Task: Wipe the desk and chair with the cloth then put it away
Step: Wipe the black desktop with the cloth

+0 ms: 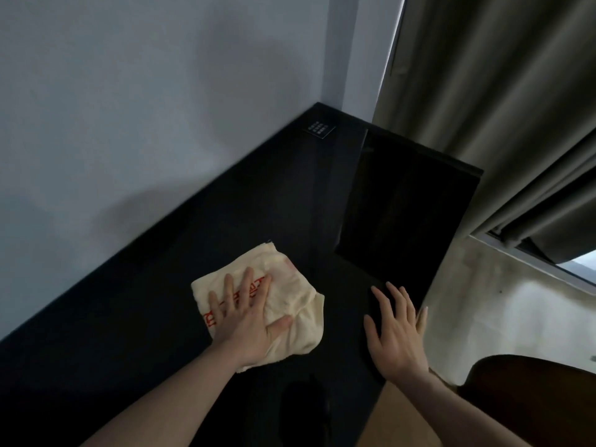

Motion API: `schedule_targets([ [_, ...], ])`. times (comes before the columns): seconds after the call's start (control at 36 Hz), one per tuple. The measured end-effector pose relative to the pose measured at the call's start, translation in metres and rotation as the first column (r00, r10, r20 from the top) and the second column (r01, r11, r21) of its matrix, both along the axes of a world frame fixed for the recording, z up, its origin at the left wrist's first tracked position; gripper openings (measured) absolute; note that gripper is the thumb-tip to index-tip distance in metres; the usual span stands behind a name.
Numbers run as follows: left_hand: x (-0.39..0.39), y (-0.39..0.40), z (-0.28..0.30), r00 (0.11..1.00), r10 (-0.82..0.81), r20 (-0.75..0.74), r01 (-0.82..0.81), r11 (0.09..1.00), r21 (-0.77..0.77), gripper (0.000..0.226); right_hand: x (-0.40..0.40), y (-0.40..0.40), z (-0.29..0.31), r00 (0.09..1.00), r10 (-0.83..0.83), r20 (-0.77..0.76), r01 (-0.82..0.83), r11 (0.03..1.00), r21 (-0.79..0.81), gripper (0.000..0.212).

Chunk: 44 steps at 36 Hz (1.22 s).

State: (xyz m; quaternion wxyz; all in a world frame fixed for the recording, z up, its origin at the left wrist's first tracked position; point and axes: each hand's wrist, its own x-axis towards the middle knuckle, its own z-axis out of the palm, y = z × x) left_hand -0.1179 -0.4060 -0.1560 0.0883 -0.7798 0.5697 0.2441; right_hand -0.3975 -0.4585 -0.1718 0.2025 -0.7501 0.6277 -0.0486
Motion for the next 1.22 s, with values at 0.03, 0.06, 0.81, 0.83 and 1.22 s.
schedule_targets([
  [0.03,-0.001,-0.005,0.000,1.000,-0.003,-0.003,0.003,1.000,0.003,0.096,-0.002,-0.006,0.002,1.000,0.001,0.000,-0.001,1.000,-0.010,0.060],
  [0.06,-0.002,-0.009,0.000,1.000,-0.006,-0.004,0.006,1.000,0.006,0.096,-0.005,-0.014,0.004,1.000,-0.011,0.008,0.011,1.000,-0.017,0.060],
  [0.81,-0.133,-0.265,-0.010,0.995,-0.095,-0.016,0.093,0.992,-0.081,0.094,-0.089,-0.313,0.004,0.942,-0.215,0.258,0.232,0.972,-0.036,0.043],
  [0.83,-0.139,-0.279,-0.010,0.994,-0.103,-0.020,0.101,0.991,-0.086,0.093,-0.090,-0.320,0.000,0.934,-0.225,0.278,0.248,0.968,-0.050,0.042],
  [1.22,-0.201,-0.438,-0.009,0.986,-0.156,-0.050,0.149,0.981,-0.123,0.091,-0.095,-0.339,-0.021,0.841,-0.291,0.457,0.416,0.886,-0.202,0.051],
])
